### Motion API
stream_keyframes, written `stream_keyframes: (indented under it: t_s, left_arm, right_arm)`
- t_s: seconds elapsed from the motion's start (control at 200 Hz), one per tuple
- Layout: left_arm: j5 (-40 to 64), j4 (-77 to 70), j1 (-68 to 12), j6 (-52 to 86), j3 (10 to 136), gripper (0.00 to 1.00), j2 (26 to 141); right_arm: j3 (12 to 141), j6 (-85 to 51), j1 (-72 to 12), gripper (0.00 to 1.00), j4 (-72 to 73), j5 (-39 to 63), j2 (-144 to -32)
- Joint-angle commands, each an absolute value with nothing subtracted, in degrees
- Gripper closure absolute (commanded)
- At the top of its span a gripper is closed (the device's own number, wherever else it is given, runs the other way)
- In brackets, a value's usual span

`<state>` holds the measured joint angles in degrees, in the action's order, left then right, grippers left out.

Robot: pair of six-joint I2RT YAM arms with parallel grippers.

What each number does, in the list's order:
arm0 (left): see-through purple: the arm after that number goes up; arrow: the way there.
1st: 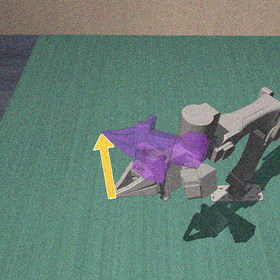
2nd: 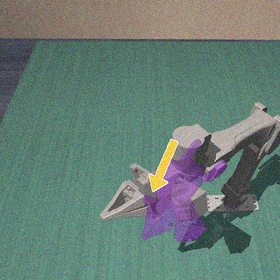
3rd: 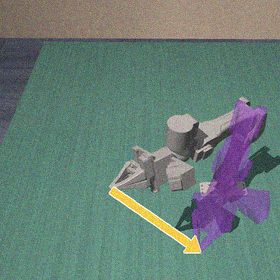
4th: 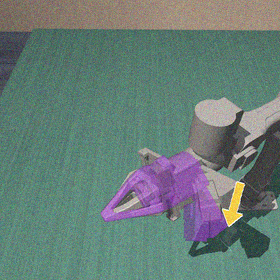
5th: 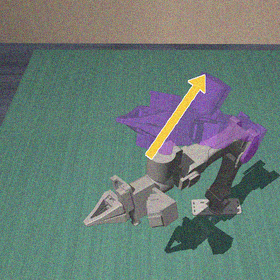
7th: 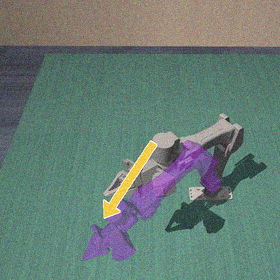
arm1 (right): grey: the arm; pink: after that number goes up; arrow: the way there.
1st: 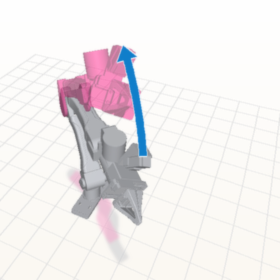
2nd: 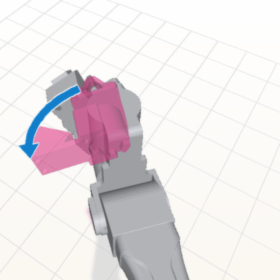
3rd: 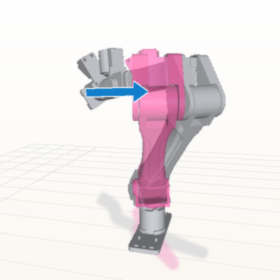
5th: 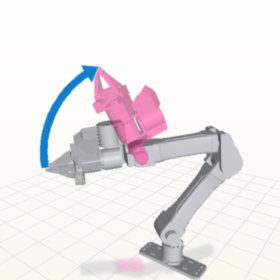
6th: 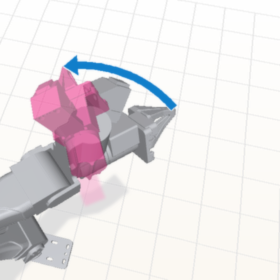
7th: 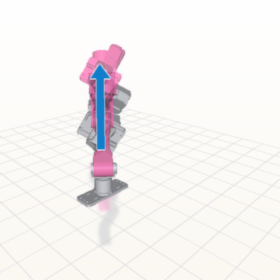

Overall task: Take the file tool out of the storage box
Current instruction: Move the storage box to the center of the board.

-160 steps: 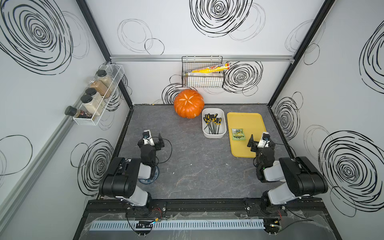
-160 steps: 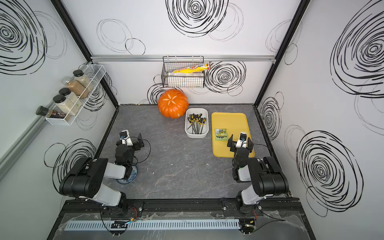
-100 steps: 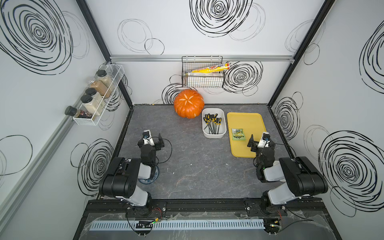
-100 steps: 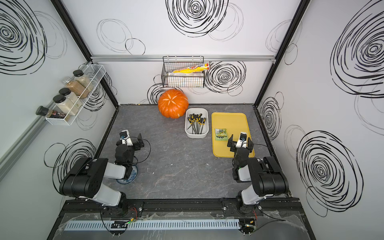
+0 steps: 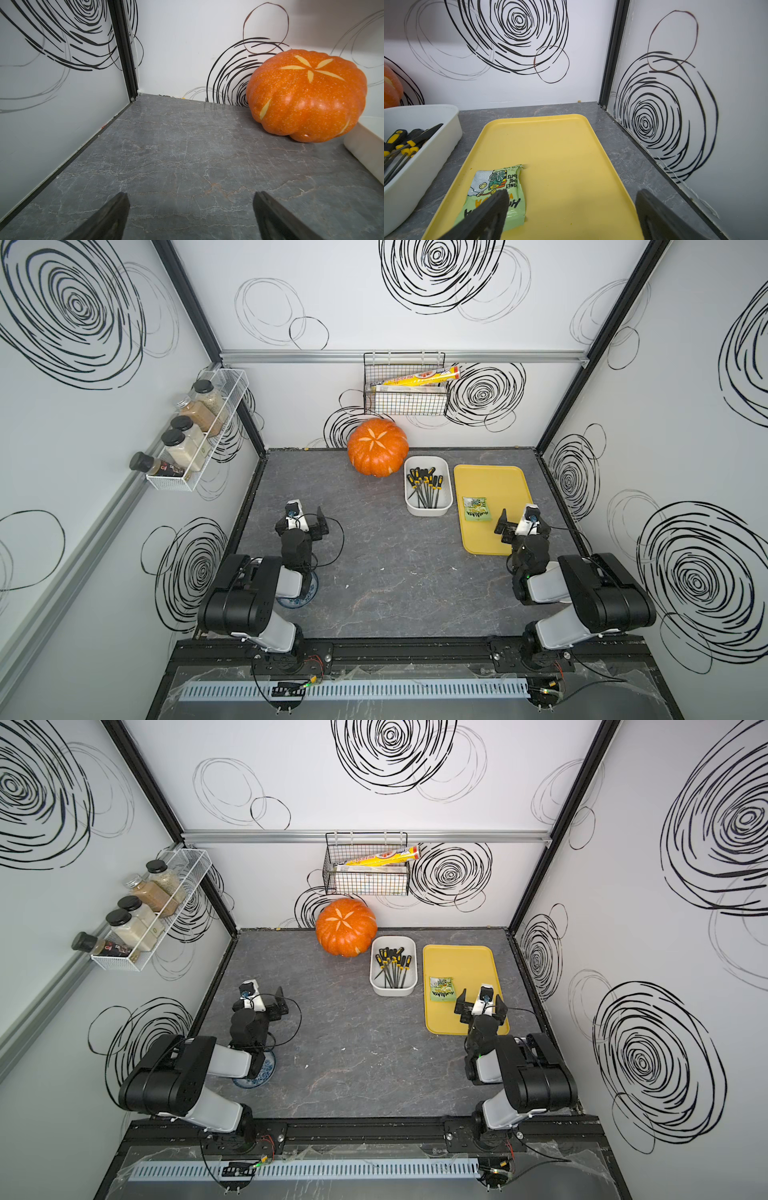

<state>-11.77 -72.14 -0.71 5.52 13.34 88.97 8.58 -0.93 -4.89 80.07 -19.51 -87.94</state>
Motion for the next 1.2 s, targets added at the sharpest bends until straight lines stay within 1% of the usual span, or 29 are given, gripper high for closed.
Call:
stream_keyframes:
  t_s: [0.0, 0.155, 0.195, 0.3, 0.365, 0.436, 0.486, 0.521, 0.556, 0.621, 0.696, 0.766, 0.836, 0.966, 1.031, 1.091, 1.196]
  left_arm:
    - [-11.3, -75.7, -0.7, 5.1, 13.0, 0.01, 88.9]
    - [-13.4, -75.0, -1.0, 5.4, 12.7, 0.01, 86.9]
    - [-14.2, -73.2, -2.0, 4.4, 12.8, 0.01, 84.8]
    - [-19.8, -61.3, -7.4, 0.0, 16.9, 0.01, 78.6]
    - [-23.0, -58.6, -11.3, -1.7, 18.3, 0.01, 75.6]
    - [-24.5, -56.4, -15.0, -0.7, 19.3, 0.01, 72.7]
    - [-25.1, -53.0, -17.4, 3.1, 20.8, 0.01, 70.9]
    - [-25.2, -48.4, -18.8, 7.2, 23.0, 0.01, 69.9]
    - [-22.8, -42.0, -19.4, 10.9, 25.9, 0.01, 69.1]
    - [-16.2, -31.5, -19.6, 18.8, 31.2, 0.01, 68.2]
    - [-6.1, -27.5, -19.9, 26.9, 33.7, 0.01, 67.7]
    - [3.3, -28.1, -21.1, 31.7, 34.4, 0.01, 68.0]
    - [7.1, -28.7, -22.1, 35.5, 33.8, 0.01, 67.9]
    - [8.3, -28.1, -22.7, 38.1, 31.3, 0.01, 68.2]
    - [10.7, -35.1, -22.6, 41.4, 27.0, 0.02, 69.4]
    - [12.8, -39.1, -22.2, 43.7, 24.4, 0.07, 70.7]
    - [14.3, -37.3, -22.6, 41.8, 25.3, 0.11, 72.1]
  right_arm:
    - [9.0, -1.7, -4.6, 0.0, 80.0, -19.5, -87.9]
    - [8.4, -0.7, -4.7, 0.0, 81.3, -17.9, -87.0]
    - [9.0, -0.5, -4.7, 0.0, 77.3, -16.9, -84.1]
    - [10.9, 1.0, -4.7, 0.0, 66.2, -14.0, -74.9]
    - [12.1, 0.7, -5.3, 0.0, 62.6, -12.4, -70.8]
    - [14.5, -3.8, -5.3, 0.0, 58.5, -6.8, -67.8]
    - [16.5, -5.9, -5.3, 0.0, 55.5, -3.1, -67.7]
    - [18.2, -6.8, -5.3, 0.01, 54.0, -0.2, -68.4]
    - [19.8, -8.3, -5.4, 0.01, 53.0, 2.9, -69.9]
    - [23.3, -10.2, -5.4, 0.06, 50.9, 9.1, -73.7]
    - [28.9, -11.8, -5.6, 0.08, 45.9, 13.7, -78.2]
    - [32.9, -13.9, -5.8, 0.09, 44.0, 16.6, -82.4]
    - [38.3, -14.1, -6.2, 0.1, 39.8, 18.0, -86.5]
    - [48.1, -13.8, -8.0, 0.11, 30.4, 16.2, -92.8]
    - [53.8, -11.8, -9.5, 0.12, 24.3, 14.3, -96.5]
    - [58.8, -10.4, -10.7, 0.13, 19.3, 13.3, -100.1]
    - [66.3, -8.3, -12.0, 0.19, 12.5, 11.8, -105.5]
